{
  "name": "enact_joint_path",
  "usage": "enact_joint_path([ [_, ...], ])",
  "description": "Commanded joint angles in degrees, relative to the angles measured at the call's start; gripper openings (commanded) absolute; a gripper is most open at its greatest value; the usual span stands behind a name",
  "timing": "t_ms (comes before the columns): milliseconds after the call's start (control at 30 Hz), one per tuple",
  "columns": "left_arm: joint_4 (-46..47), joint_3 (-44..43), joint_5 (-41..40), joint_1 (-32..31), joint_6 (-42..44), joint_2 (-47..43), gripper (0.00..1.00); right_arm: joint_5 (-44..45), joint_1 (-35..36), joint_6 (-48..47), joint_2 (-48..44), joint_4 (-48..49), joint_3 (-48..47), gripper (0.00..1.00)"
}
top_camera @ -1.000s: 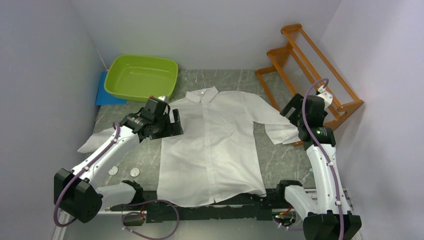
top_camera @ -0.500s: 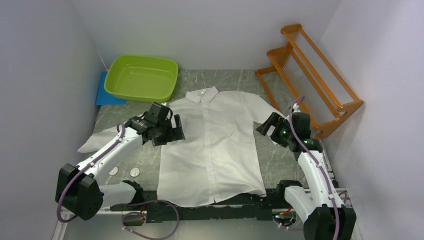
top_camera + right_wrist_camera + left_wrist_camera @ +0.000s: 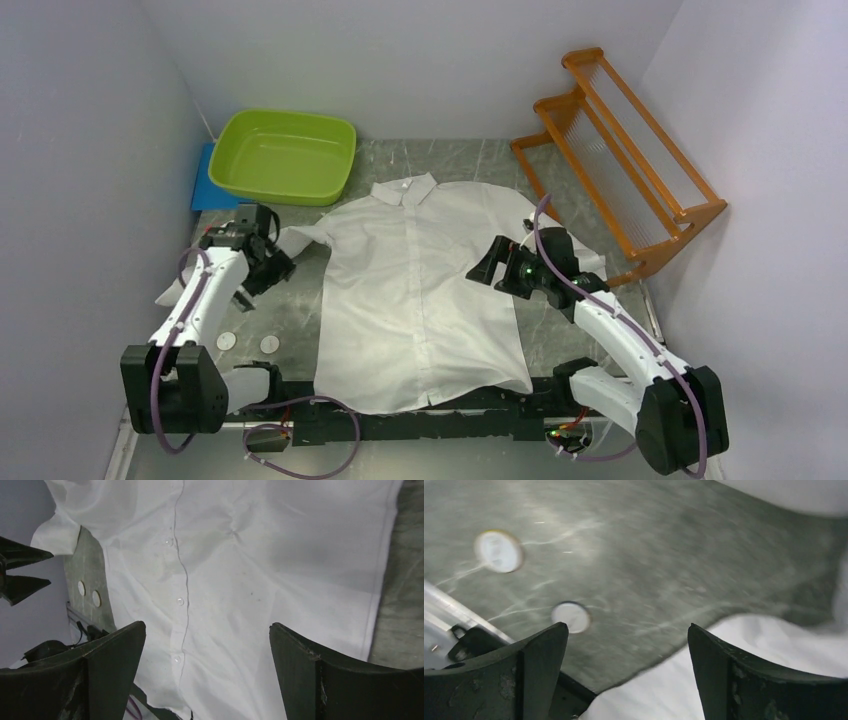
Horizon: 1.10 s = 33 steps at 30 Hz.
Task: Pin the brooch onto the clothing
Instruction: Move the brooch to the center of the board.
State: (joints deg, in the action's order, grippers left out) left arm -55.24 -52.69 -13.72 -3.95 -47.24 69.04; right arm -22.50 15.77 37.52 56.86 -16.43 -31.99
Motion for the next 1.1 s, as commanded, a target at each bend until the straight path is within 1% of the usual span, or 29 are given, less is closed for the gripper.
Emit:
enact_joint_path([
  [0, -12.6, -3.6, -14.4, 7.9, -7.8, -0.1, 0.95, 0.9, 2.3, 2.9, 1.0, 6.4, 0.7, 0.98],
  [67, -15.6, -4.2, -17.4, 11.2, -11.3, 0.6, 0.95, 1.0, 2.8, 2.9, 1.4, 6.7, 0.6, 0.98],
  [100, -16.0, -4.3, -17.7, 13.0, -11.6, 0.8, 0.95, 1.0, 2.9, 2.8, 1.5, 6.7, 0.5, 0.98],
  [200, -13.9, -3.5, -15.9, 18.0, -9.7, 0.5, 0.95, 1.1, 3.1, 2.4, 1.8, 6.4, 0.4, 0.98],
  [333, -7.9, -1.2, -9.7, 25.7, -4.0, -0.2, 0.95, 0.7, 3.2, 2.0, 1.9, 6.4, 1.0, 0.98],
  [500, -3.6, -1.1, -1.8, 34.4, 1.6, 2.3, 0.95, -0.2, 3.2, 2.6, 2.5, 8.0, 2.0, 0.98],
  [633, 0.5, -0.1, 9.0, 43.3, 5.8, 5.3, 0.95, -0.8, 3.3, 2.8, 3.2, 8.8, 2.1, 0.98],
  [700, 3.3, 1.6, 16.1, 47.6, 7.4, 6.9, 0.89, -0.9, 3.3, 2.7, 3.5, 8.9, 1.8, 0.98],
  [867, 7.0, 5.1, 26.0, 52.9, 7.4, 10.8, 0.85, -1.0, 3.4, 2.5, 4.1, 8.9, 1.5, 0.98],
  [967, 8.6, 7.2, 28.7, 55.3, 6.4, 12.3, 0.84, -1.0, 3.4, 2.5, 4.2, 9.0, 1.4, 0.98],
  [1067, 9.0, 8.2, 29.0, 57.4, 5.5, 13.9, 0.83, -1.0, 3.4, 2.5, 4.3, 9.0, 1.4, 0.98],
])
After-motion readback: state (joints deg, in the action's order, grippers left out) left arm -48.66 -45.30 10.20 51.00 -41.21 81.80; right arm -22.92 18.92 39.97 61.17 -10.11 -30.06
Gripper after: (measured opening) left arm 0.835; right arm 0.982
